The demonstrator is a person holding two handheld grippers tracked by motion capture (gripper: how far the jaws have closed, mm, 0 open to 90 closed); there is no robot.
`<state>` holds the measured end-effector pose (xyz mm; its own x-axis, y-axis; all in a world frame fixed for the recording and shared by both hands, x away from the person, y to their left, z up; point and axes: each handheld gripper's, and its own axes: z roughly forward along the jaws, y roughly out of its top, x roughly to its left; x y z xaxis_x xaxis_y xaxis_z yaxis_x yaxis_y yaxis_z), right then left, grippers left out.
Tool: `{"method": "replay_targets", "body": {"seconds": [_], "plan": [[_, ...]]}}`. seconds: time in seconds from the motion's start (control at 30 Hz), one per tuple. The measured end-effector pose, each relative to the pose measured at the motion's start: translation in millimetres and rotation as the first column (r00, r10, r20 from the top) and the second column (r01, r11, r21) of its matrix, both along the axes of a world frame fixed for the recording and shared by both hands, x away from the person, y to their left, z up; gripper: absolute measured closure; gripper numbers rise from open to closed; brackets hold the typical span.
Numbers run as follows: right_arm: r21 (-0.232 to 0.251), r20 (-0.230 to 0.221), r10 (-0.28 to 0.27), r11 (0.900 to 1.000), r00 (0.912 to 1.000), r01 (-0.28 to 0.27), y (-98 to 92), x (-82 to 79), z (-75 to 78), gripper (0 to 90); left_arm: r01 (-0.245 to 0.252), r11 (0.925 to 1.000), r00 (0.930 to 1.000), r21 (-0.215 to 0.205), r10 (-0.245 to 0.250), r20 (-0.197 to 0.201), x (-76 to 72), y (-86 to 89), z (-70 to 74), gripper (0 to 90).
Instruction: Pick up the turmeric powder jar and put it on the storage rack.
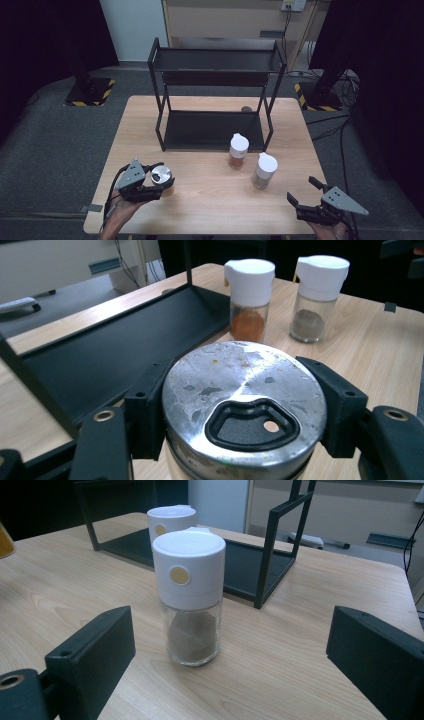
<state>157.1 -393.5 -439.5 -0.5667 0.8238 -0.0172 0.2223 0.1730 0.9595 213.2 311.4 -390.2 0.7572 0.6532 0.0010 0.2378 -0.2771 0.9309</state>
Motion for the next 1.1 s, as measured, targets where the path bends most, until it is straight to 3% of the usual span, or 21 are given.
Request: {"method": "replay_targets", "body": {"seconds": [0.43, 0.97, 1.1], "plan": [[0.007, -0.001, 0.004, 1.000, 1.0000, -0.004, -1.0, 0.5, -0.7, 5.6, 0.035, 0.9993, 0.9994, -0.011, -0.035, -0.003, 29.5, -12.9, 20.6, 33.9], [0.008, 0.000, 0.009, 1.000, 1.0000, -0.009, -1.6, 0.7, -0.9, 5.6, -0.038, 0.9992, 0.9993, -0.012, 0.038, 0.002, 67.5, -33.2, 32.6, 33.9], [0.010, -0.001, 0.012, 1.000, 0.9999, -0.012, -2.0, 1.1, -1.0, 5.6, -0.051, 0.9979, 0.9987, -0.041, 0.051, 0.000, 78.1, -35.3, 29.0, 33.9]]}}
